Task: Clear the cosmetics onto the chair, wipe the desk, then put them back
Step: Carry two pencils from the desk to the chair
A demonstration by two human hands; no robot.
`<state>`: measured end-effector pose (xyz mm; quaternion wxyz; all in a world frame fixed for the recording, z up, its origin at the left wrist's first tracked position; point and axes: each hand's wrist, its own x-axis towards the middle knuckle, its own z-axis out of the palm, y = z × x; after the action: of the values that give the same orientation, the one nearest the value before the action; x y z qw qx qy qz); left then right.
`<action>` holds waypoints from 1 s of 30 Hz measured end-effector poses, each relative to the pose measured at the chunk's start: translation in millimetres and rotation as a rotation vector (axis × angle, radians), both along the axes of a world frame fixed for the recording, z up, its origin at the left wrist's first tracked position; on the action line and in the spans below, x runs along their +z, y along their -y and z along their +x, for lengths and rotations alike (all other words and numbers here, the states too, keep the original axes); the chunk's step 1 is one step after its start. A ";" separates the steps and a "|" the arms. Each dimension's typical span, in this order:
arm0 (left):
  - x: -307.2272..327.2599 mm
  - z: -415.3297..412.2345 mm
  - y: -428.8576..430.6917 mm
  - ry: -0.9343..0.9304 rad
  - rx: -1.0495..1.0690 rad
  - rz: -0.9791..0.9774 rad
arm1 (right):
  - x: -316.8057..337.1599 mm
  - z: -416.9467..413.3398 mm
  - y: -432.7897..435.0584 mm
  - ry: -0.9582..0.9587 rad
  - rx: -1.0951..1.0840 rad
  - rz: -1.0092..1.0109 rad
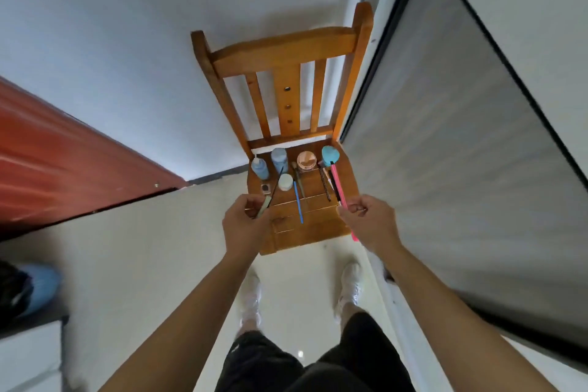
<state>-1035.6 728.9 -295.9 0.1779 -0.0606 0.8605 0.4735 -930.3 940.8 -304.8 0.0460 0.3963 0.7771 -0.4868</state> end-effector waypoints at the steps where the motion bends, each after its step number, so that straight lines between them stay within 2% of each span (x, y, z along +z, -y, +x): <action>1: -11.9 2.5 -7.9 0.030 0.043 -0.007 | -12.5 -5.9 -9.6 0.018 0.048 -0.013; 5: -71.9 9.0 -33.7 0.129 0.147 -0.042 | -67.5 -21.6 -36.0 0.068 0.146 -0.038; 14: -249.6 8.8 -51.7 0.292 0.316 -0.100 | -246.0 -28.2 -27.7 0.205 0.101 -0.107; 18: -307.9 3.2 -48.6 0.319 0.315 -0.146 | -310.3 -33.7 -15.4 0.260 0.115 -0.106; 25: -350.1 -11.1 -55.2 0.247 0.294 -0.149 | -351.2 -53.1 -8.3 0.221 0.057 0.007; 30: -351.2 -8.1 -48.6 0.266 0.027 -0.229 | -346.0 -42.4 -10.0 0.290 0.234 0.096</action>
<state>-1043.7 777.5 -647.1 0.2754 -0.1542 0.8769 0.3625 -972.6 950.8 -650.8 0.1946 0.3709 0.8255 -0.3782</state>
